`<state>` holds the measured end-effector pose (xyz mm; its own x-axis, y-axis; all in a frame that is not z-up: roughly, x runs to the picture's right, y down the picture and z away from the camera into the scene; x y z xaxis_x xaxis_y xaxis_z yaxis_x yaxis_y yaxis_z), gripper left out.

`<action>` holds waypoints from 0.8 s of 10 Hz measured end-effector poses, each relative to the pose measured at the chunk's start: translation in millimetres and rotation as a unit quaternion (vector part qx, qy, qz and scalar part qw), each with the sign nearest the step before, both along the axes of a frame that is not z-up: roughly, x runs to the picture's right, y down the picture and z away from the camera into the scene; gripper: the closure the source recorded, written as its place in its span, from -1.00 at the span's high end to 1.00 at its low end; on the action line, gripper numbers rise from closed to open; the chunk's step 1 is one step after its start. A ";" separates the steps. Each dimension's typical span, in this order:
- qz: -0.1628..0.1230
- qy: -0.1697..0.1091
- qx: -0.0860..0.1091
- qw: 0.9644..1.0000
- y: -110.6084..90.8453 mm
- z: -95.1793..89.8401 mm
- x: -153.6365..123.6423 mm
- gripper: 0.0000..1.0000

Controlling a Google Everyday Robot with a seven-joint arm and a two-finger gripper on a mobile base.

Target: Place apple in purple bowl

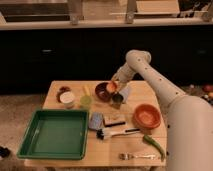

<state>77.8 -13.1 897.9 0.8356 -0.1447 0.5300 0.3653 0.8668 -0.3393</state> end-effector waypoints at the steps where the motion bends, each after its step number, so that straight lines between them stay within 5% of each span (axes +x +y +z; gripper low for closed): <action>1: 0.002 -0.009 -0.004 1.000 3.7 2.2 -7.4 -0.97; 8: 0.024 -0.014 0.016 0.999 -8.8 10.3 -29.9 -0.95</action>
